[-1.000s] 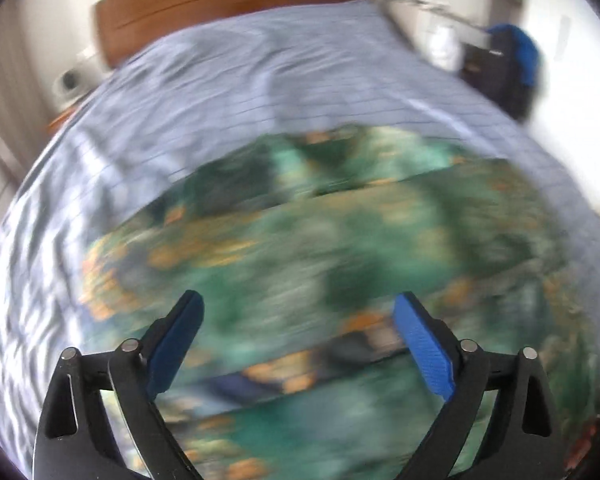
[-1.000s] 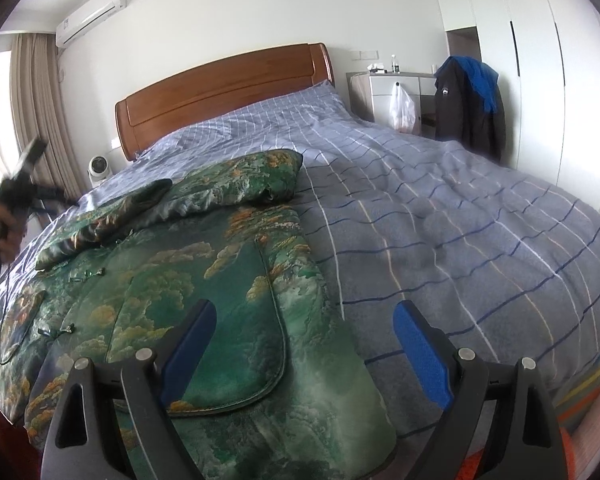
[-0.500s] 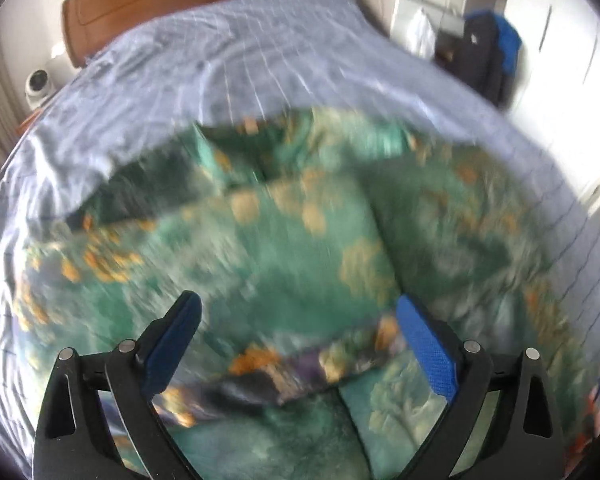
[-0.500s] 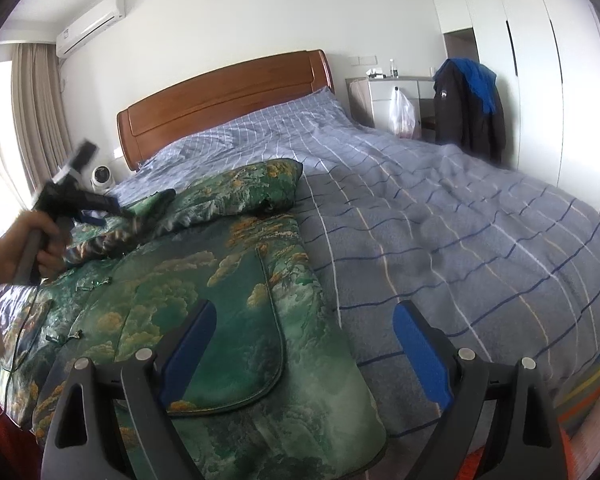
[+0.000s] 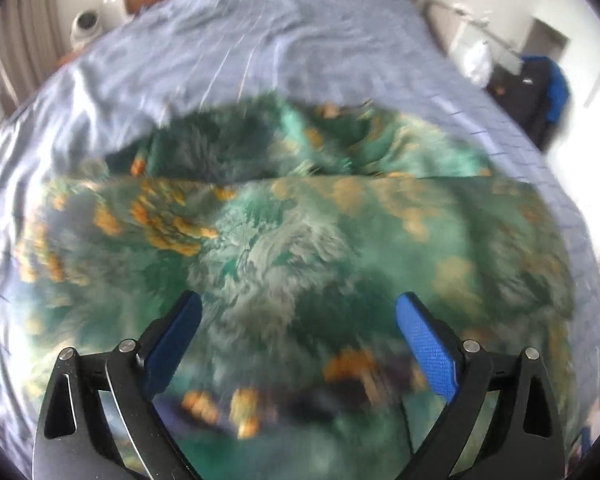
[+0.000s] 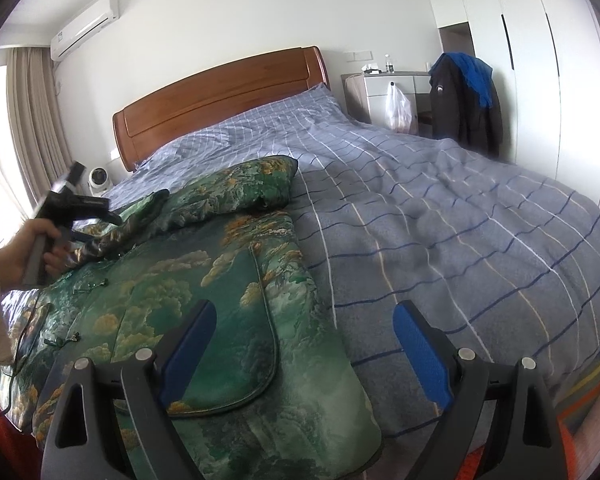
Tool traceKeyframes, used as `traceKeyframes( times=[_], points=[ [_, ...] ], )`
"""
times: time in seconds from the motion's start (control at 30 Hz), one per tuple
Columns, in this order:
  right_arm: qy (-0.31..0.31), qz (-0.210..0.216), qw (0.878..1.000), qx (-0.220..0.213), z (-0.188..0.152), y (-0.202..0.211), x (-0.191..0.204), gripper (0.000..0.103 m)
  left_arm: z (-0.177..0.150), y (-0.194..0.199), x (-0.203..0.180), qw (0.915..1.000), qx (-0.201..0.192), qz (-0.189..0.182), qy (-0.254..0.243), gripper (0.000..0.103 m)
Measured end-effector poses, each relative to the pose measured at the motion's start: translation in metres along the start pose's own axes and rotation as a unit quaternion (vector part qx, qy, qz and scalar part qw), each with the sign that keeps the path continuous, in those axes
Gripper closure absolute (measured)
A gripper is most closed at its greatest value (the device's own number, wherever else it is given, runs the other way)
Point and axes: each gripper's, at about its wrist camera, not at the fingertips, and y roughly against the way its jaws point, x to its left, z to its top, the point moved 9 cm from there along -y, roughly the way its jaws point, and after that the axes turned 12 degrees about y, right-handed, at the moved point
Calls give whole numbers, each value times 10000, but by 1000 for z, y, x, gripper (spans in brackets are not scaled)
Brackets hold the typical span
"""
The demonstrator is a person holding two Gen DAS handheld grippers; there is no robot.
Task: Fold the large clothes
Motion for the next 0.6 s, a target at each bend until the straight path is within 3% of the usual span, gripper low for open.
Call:
traceKeyframes(
  times=[0.17,0.33,0.5,0.6],
  points=[
    [59,-16,10000,-30,1,2,3,13,-11,70,10,9971,-364,-87,-666,5],
    [123,-42,9999,-42,2,3,6,13,-41,129,44,9855,-480,502,-1548,5],
    [216,-89,9997,-82,3,6,8,13,-115,179,95,9599,-106,1326,-2469,5],
    [314,-103,9994,-94,4,6,12,13,-165,195,120,9576,229,1437,-2486,5]
  ],
)
